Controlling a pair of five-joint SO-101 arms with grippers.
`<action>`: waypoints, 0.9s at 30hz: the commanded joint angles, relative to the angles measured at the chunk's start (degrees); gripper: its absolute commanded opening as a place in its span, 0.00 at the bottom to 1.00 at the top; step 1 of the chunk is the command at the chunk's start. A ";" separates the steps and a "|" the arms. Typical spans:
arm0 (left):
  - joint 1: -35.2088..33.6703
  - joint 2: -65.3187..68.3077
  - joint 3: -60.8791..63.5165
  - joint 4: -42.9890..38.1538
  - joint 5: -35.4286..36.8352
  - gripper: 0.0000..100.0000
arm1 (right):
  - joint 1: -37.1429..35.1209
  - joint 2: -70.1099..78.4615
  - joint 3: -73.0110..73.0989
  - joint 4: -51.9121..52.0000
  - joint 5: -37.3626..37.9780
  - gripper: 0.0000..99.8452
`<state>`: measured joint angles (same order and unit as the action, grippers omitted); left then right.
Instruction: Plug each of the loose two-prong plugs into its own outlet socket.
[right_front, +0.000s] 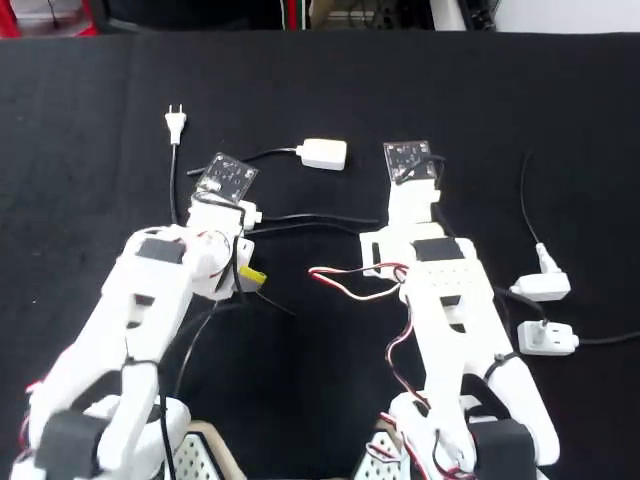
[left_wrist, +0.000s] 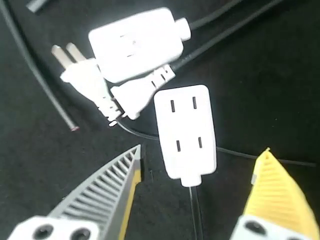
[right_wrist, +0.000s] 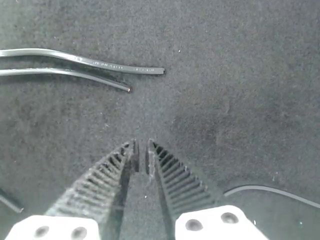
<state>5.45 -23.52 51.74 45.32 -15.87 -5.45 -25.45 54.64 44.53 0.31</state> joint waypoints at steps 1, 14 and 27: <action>0.66 6.68 -6.02 -2.99 0.44 0.34 | 1.05 -0.13 -0.22 -1.05 0.44 0.04; 1.19 13.27 -6.55 -9.41 0.00 0.21 | 1.05 -0.13 -0.22 -1.05 0.53 0.04; 4.44 13.19 -8.13 -0.09 -7.30 0.05 | 1.05 -0.13 -0.22 -1.05 1.93 0.04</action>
<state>9.41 -9.80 48.31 40.04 -21.76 -5.45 -25.45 54.64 44.53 1.71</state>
